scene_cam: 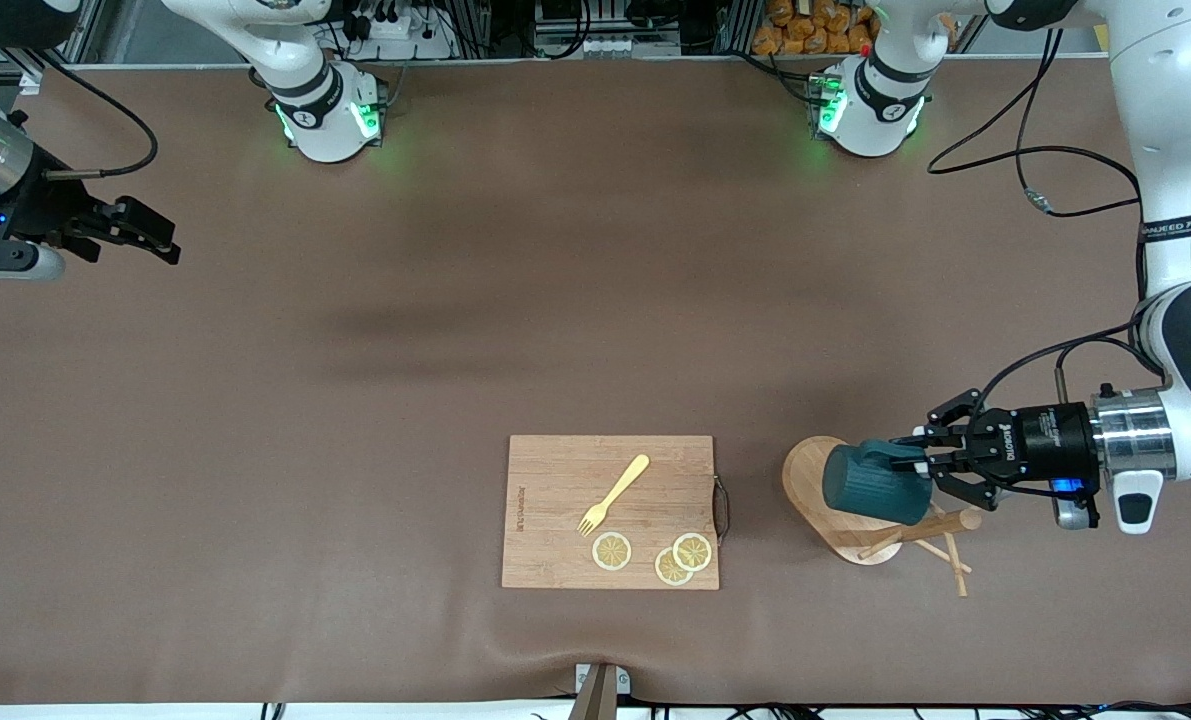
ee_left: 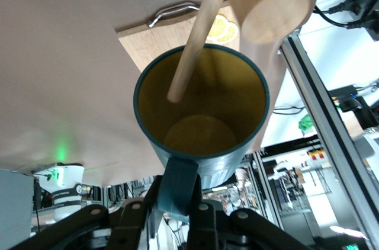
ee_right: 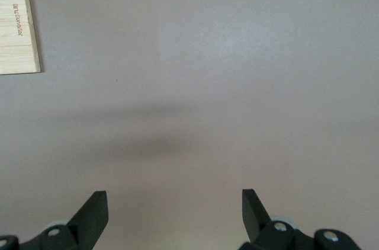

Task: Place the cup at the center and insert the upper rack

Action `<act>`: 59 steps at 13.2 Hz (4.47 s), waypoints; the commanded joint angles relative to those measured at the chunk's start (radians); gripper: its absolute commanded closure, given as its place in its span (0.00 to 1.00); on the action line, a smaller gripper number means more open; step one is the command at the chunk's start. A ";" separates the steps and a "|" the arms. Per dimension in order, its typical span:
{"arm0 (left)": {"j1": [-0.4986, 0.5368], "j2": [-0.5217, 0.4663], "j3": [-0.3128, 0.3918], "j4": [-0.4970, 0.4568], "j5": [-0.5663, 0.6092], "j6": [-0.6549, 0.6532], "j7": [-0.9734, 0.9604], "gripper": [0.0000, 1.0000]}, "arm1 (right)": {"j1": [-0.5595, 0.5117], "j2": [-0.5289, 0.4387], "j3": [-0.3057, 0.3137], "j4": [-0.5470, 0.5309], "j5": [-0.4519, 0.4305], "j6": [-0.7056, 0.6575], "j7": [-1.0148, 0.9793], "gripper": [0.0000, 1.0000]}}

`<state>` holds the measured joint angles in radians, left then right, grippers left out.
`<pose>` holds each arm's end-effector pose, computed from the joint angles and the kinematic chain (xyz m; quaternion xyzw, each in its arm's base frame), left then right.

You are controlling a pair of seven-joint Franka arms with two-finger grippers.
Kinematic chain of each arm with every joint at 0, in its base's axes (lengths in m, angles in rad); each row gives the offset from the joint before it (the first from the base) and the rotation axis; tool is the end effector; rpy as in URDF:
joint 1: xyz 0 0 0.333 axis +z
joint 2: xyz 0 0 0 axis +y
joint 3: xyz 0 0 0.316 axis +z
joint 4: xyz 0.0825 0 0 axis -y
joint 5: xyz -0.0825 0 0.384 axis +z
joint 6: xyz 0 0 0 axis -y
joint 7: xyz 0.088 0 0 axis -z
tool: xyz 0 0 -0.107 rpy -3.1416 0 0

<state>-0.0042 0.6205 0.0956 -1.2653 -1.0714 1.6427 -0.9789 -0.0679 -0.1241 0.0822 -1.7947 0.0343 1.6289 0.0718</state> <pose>0.7221 -0.0402 0.4228 0.6995 0.5225 -0.2991 0.3851 0.5165 0.0132 0.5898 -0.9992 0.0305 0.0215 0.0111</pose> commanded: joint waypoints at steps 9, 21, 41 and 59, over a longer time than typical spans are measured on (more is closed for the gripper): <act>0.076 0.045 -0.011 -0.008 -0.117 -0.063 0.069 1.00 | -0.040 -0.022 0.013 -0.012 -0.001 -0.003 -0.015 0.00; 0.099 0.094 -0.013 -0.012 -0.177 -0.070 0.131 1.00 | -0.041 -0.020 0.011 -0.014 -0.002 -0.017 -0.018 0.00; 0.148 0.067 -0.013 0.000 -0.193 -0.138 0.151 0.00 | -0.052 -0.019 0.013 -0.015 -0.005 -0.024 -0.024 0.00; 0.105 -0.309 -0.330 -0.005 0.641 -0.138 0.144 0.00 | -0.055 -0.022 0.013 -0.032 -0.007 -0.026 -0.033 0.00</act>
<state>0.0994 0.3645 -0.1816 -1.2428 -0.5468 1.5057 -0.8444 -0.0984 -0.1240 0.0804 -1.8040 0.0343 1.5998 0.0549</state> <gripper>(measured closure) 0.000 0.000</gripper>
